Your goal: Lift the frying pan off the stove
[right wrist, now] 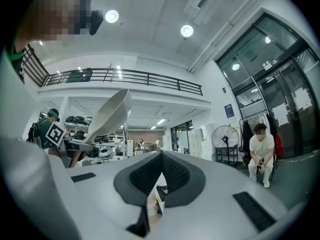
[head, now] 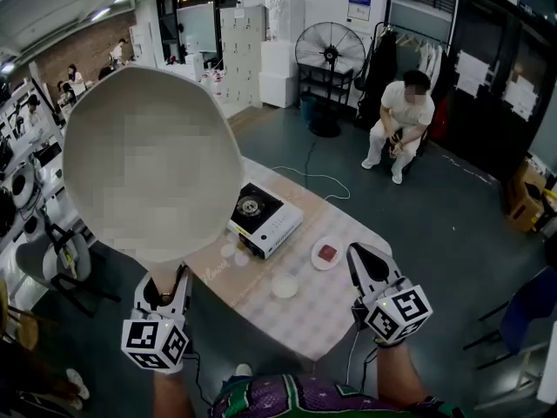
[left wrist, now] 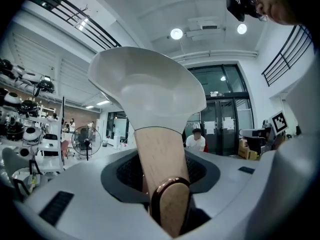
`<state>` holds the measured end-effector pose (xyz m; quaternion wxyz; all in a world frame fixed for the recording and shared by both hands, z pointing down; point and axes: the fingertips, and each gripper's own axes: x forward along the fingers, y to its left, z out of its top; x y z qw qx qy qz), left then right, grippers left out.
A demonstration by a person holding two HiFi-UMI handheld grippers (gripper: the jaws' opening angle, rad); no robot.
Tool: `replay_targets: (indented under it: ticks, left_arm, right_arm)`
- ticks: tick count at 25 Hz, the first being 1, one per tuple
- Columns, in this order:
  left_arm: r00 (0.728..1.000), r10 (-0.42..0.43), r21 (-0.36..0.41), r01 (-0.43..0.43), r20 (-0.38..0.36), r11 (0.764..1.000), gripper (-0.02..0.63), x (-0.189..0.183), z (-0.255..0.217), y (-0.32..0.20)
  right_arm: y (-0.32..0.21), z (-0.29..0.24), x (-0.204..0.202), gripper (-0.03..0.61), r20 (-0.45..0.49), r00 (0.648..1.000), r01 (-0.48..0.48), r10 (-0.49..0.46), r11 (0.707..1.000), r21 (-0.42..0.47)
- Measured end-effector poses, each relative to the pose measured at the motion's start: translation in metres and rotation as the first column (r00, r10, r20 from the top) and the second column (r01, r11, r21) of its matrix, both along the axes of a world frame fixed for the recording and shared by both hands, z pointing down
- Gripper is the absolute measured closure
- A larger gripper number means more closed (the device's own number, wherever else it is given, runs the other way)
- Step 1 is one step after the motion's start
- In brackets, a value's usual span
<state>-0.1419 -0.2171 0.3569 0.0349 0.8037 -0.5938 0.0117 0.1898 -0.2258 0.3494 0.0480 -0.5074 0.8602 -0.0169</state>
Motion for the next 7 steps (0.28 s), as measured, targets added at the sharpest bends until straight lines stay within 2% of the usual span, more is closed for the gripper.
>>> replay_targets:
  ticks: [7]
  left_arm:
    - [1.0, 0.003, -0.011, -0.003, 0.001, 1.0, 0.407, -0.0027, 0.0025, 0.0005]
  right_arm:
    - [0.0013, -0.0007, -0.0032, 0.574, -0.005, 1.0, -0.008, 0.008, 1.0, -0.009]
